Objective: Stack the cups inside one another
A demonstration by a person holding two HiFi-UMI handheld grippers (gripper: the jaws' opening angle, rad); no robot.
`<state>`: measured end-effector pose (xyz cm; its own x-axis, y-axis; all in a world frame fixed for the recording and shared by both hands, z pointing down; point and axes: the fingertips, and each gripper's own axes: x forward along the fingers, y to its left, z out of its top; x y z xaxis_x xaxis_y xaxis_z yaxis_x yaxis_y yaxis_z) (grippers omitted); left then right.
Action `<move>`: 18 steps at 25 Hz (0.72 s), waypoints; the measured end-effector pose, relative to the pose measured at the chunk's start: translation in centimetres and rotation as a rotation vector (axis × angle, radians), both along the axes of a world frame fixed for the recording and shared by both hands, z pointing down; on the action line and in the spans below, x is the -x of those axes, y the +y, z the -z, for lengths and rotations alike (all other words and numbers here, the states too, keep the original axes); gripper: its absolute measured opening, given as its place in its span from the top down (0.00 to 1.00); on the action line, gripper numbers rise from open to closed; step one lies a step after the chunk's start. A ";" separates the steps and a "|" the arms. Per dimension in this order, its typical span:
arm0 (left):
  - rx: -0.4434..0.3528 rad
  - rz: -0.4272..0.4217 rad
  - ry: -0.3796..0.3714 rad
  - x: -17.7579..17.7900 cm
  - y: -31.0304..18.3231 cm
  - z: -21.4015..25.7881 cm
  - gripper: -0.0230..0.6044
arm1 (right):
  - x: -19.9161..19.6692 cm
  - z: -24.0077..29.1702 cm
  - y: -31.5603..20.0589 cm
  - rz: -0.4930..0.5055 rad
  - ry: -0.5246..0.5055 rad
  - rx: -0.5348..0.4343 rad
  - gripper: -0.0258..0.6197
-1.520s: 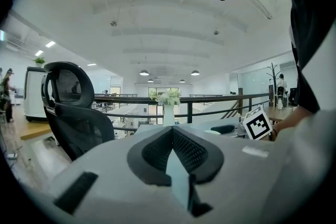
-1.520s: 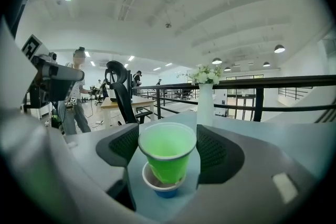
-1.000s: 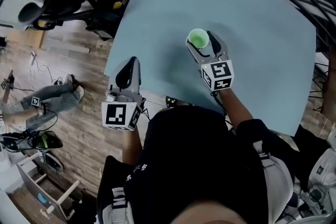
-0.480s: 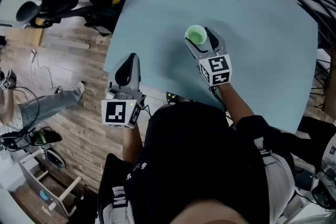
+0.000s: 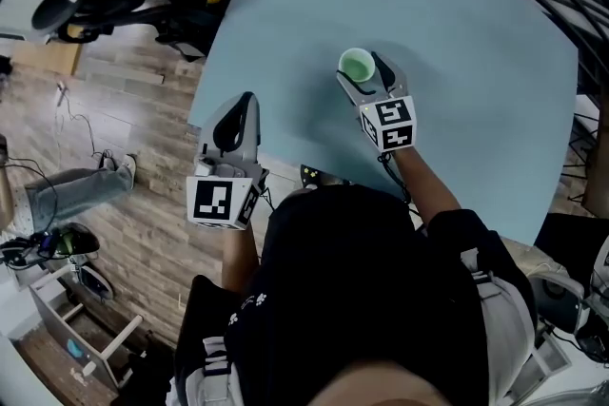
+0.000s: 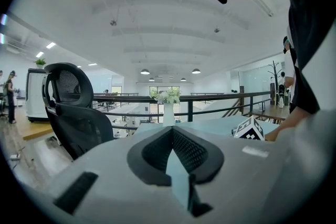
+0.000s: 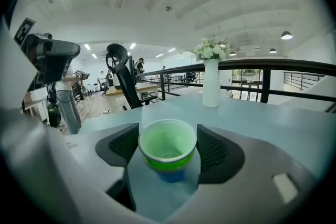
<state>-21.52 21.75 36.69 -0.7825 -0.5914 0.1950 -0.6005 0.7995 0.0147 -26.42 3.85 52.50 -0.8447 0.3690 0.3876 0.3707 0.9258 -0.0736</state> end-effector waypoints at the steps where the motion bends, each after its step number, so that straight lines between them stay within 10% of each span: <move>1: -0.002 0.002 -0.001 0.1 0.0 0.1 0.98 | 0.0 -0.2 0.1 0.001 0.006 -0.004 0.40; 18: 0.001 0.017 -0.003 -0.7 0.5 0.2 0.98 | -0.2 -1.3 -0.1 -0.011 0.038 -0.018 0.40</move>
